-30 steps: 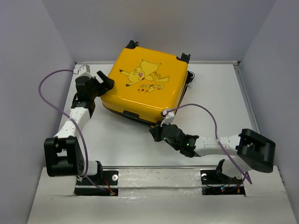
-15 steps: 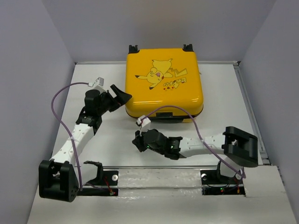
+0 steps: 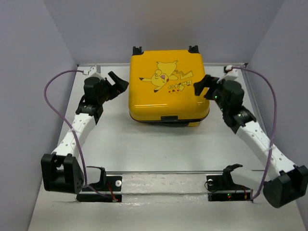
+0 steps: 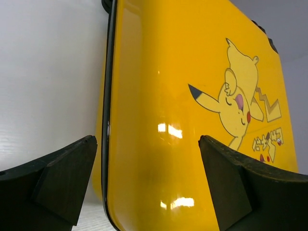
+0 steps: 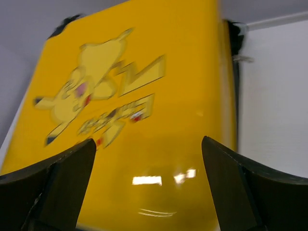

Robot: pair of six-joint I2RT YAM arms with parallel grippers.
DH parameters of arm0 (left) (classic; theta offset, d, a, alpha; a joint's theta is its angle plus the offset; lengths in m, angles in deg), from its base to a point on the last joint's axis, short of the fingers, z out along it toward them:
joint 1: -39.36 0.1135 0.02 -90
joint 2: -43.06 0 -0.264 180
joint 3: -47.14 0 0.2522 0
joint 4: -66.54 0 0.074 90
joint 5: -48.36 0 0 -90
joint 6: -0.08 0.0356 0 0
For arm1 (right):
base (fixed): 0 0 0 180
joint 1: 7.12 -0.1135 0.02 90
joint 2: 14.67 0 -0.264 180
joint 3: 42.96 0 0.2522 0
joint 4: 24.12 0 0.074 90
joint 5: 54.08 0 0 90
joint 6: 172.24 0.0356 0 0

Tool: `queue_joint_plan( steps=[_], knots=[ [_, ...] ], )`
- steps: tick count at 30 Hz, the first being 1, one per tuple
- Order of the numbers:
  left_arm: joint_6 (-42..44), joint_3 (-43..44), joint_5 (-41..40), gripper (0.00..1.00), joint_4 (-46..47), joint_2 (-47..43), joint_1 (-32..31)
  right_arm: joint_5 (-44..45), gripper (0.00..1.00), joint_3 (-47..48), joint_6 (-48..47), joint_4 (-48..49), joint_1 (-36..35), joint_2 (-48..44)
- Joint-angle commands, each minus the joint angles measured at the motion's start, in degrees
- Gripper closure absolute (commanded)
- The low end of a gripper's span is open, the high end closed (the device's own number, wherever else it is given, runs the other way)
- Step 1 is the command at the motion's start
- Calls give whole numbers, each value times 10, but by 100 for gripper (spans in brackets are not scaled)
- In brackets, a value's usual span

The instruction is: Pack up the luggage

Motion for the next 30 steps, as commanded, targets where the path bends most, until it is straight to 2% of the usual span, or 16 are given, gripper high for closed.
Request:
queue_joint_plan(
  steps=[1,4,7,12,13,15,19,21,27,30],
  knots=[
    [15,57,47,1,23,83,10,-180,1,60,4,-53,190,93],
    [18,88,89,1,23,135,9,-211,0,106,-2,-50,223,166],
    [4,88,118,1,40,167,3,-308,0,142,0,-45,230,234],
    [-21,25,112,1,94,160,-41,-449,0,161,9,2,230,319],
    [-29,10,107,1,108,153,-58,-501,3,166,18,8,225,347],
    [-45,-36,96,1,140,137,-73,-535,5,176,15,10,211,372],
    [-83,-74,48,1,164,85,-134,-542,10,171,-5,9,156,394],
    [-87,-77,30,1,164,61,-187,-534,11,162,-3,15,127,391],
    [-105,-89,-47,1,152,-6,-306,-527,11,118,12,46,109,355],
    [-105,-82,-69,1,141,-34,-323,-520,11,109,12,56,109,352]
  ],
)
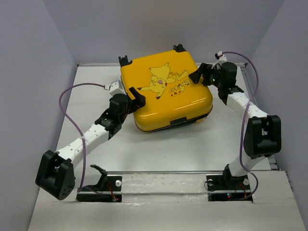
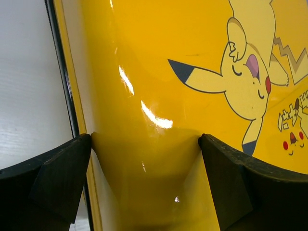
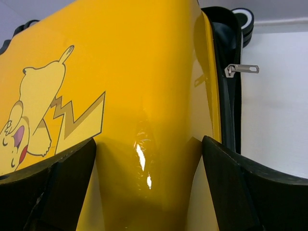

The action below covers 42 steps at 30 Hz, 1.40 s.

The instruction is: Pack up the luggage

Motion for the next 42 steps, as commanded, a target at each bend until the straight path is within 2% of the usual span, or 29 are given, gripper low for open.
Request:
queue_joint_plan(
  steps=[1,5,9,11,12,14,15,16,17,18,21,22,27,33,42],
  knots=[
    [-57,15,163,1,66,-49,-117,-173,11,-40,27,-71,-109,13],
    [-47,49,137,1,32,-71,-163,-178,11,-26,28,-74,-109,26],
    [-12,97,115,1,-26,-108,-170,-162,10,-15,12,-92,-109,27],
    [48,138,59,1,-65,-112,-170,-142,9,2,-5,-117,-109,31],
    [74,205,23,1,-127,-111,-170,-135,8,6,-9,-129,-109,31],
    [144,269,-64,1,-190,-96,-164,-129,8,17,-15,-136,-104,30],
    [160,295,-73,1,-191,-87,-152,-129,7,17,-16,-136,-104,29],
    [168,341,-68,1,-213,-66,-105,-129,7,23,-19,-138,-97,27],
    [170,360,-11,1,-220,-55,-69,-132,7,26,-22,-140,-90,27],
    [168,384,23,1,-222,-33,-1,-134,7,33,-26,-147,-90,24],
    [152,398,88,1,-204,23,82,-140,5,44,-47,-159,-79,22],
    [147,404,118,1,-203,42,129,-144,4,45,-54,-161,-78,21],
    [119,437,215,1,-188,176,230,-144,4,46,-71,-169,-68,21],
    [97,507,314,1,-180,328,283,-142,3,42,-75,-168,-68,20],
    [58,639,353,1,-170,479,302,-145,3,7,-74,-155,-68,7]
  ],
)
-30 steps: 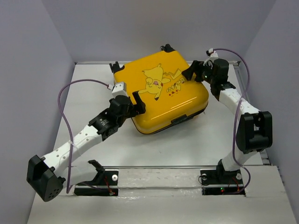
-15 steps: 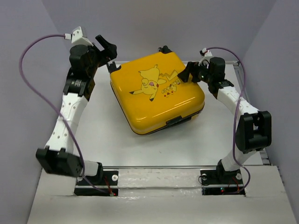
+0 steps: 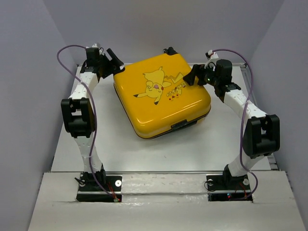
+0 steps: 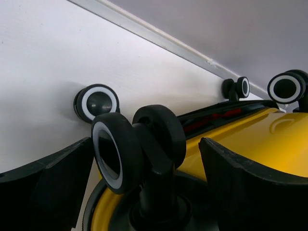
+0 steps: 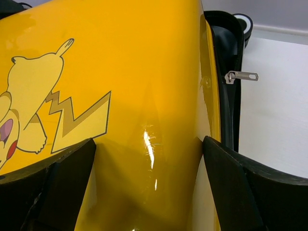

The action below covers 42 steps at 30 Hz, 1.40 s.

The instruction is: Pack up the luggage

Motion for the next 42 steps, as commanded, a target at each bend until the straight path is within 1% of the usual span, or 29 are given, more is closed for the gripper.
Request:
queue_joint_plan(
  steps=[1,7,12,14,16,17,18,19,20,21,26,32,34,38,42],
  knots=[
    [-29,85,60,1,35,33,6,-118,3,-38,13,-86,-38,2],
    [-67,90,93,1,67,70,5,-125,3,-45,14,-81,-38,-3],
    [-116,80,121,2,126,83,5,-134,3,-41,19,-78,-38,-3],
    [-136,67,134,17,153,80,4,-136,3,-42,23,-78,-38,-7],
    [-164,41,149,37,195,65,3,-138,2,-45,24,-77,-38,-16],
    [-172,28,151,58,209,57,3,-137,2,-45,27,-77,-38,-19],
    [-180,14,150,65,225,46,3,-135,1,-45,27,-76,-38,-21],
    [-200,-16,151,81,260,27,3,-133,0,-46,31,-75,-38,-26],
    [-209,-33,150,91,275,10,3,-133,0,-46,32,-74,-38,-28],
    [-211,-38,146,94,275,1,3,-133,0,-46,33,-73,-38,-29],
    [-226,-44,138,94,276,-55,3,-126,0,-45,48,-64,-38,-32],
    [-255,6,128,94,245,-118,-2,-122,0,-13,72,-56,-38,-18],
    [-265,24,125,94,241,-136,-24,-125,0,12,82,-61,-33,-3],
    [-274,57,119,94,223,-146,-34,-162,0,49,97,-72,-33,23],
    [-275,83,108,94,204,-129,-36,-165,0,52,93,-77,-33,27]
  ],
)
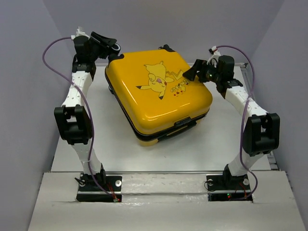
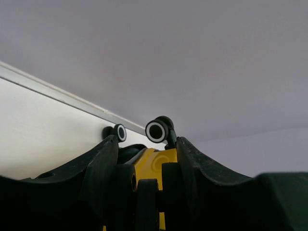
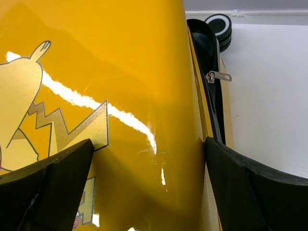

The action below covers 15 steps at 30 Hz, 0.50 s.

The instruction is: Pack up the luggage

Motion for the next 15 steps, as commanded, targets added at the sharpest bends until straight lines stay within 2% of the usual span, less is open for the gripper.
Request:
queue_joint_plan(
  steps=[1,5,10,15],
  knots=[
    [-40,81,70,94,41,-52,-44,-125,0,13,8,-53,-45,16],
    [-36,104,79,94,9,0,-39,-114,0,13,-6,-66,-45,15],
    [-25,8,76,94,48,-25,-33,-92,0,8,-22,-83,-45,19],
    [-6,-37,67,94,48,-27,-20,-73,0,4,-23,-84,-45,23]
  ],
)
